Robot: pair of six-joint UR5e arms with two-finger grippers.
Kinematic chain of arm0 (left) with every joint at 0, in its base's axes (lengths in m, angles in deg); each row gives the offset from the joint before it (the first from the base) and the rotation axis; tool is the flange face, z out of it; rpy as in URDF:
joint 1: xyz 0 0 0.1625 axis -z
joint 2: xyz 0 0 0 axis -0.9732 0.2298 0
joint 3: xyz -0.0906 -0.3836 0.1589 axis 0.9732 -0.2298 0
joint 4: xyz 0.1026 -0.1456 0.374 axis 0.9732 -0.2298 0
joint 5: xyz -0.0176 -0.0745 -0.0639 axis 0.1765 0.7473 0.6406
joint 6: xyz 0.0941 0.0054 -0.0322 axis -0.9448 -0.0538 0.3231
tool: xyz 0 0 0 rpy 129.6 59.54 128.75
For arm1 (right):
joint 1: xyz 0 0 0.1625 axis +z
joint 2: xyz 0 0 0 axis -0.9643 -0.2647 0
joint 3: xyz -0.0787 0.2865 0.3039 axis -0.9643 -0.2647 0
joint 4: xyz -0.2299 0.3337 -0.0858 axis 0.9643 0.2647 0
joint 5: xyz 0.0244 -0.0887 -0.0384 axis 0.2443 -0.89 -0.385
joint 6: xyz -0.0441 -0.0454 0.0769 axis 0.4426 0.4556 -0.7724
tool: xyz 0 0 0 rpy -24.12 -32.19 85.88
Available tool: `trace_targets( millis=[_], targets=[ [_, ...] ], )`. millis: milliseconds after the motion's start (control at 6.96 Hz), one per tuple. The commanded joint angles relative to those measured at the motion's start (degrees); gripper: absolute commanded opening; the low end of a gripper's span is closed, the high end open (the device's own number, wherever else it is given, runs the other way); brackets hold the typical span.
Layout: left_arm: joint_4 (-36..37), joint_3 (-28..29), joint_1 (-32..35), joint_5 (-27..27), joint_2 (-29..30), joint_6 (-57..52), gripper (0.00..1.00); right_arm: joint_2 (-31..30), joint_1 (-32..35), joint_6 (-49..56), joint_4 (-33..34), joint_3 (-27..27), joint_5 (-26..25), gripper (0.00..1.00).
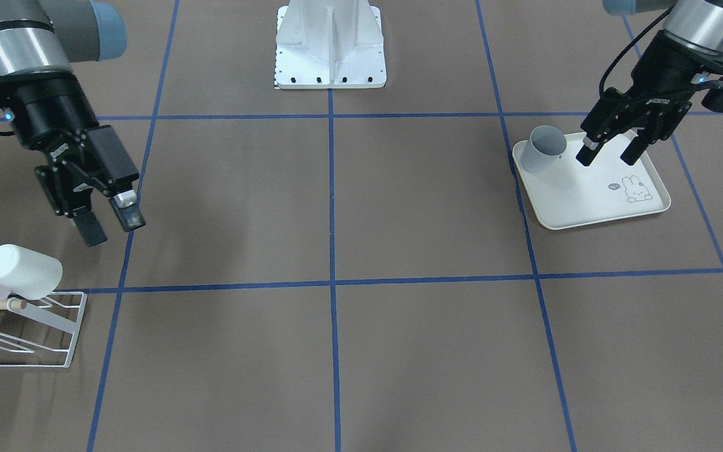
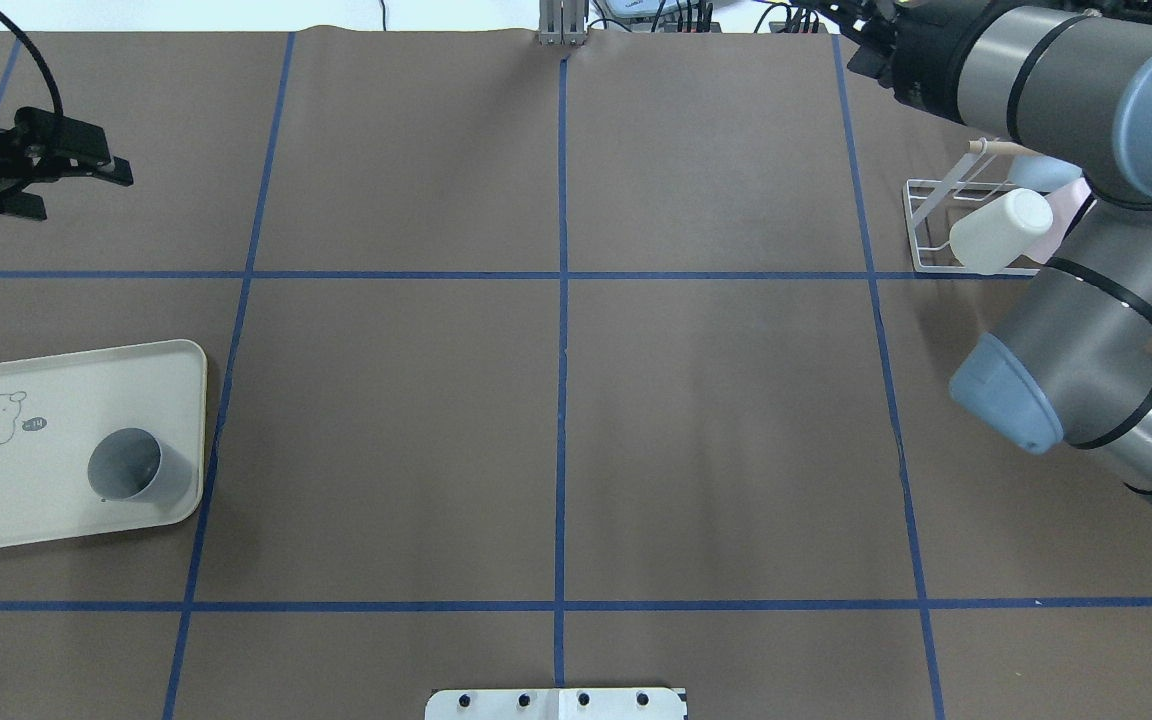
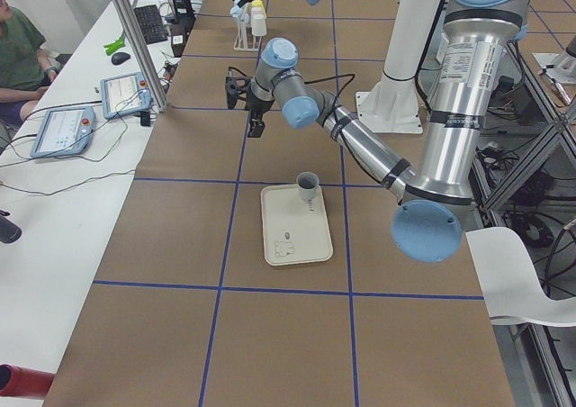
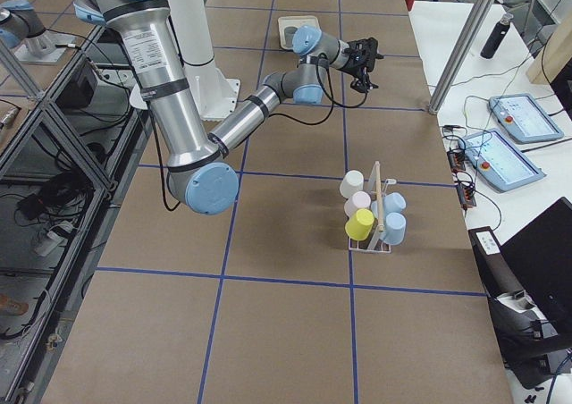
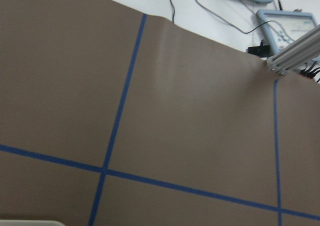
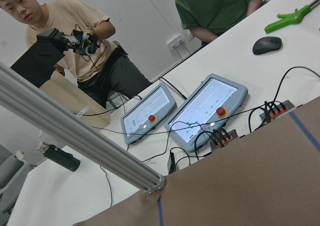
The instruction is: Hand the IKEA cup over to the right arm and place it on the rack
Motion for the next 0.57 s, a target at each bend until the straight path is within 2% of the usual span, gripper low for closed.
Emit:
trace_targets(
  millis=[0,144,431],
  targets=[
    [1.9,-0.2,-0.2,2.7,-7.7,-6.2,1.0,2.7,-3.3,-4.8,-0.4,0.0,0.2,1.0],
    [1.9,0.0,-1.7,2.7,-9.6,-6.6,1.0,2.8,-3.8,-5.2,-0.5,0.0,0.2,1.0],
    [2.8,1.0,-11.6,1.8,-10.7,-5.8,1.0,2.8,-4.7,-6.3,-0.5,-0.1,0.2,1.0]
  ],
)
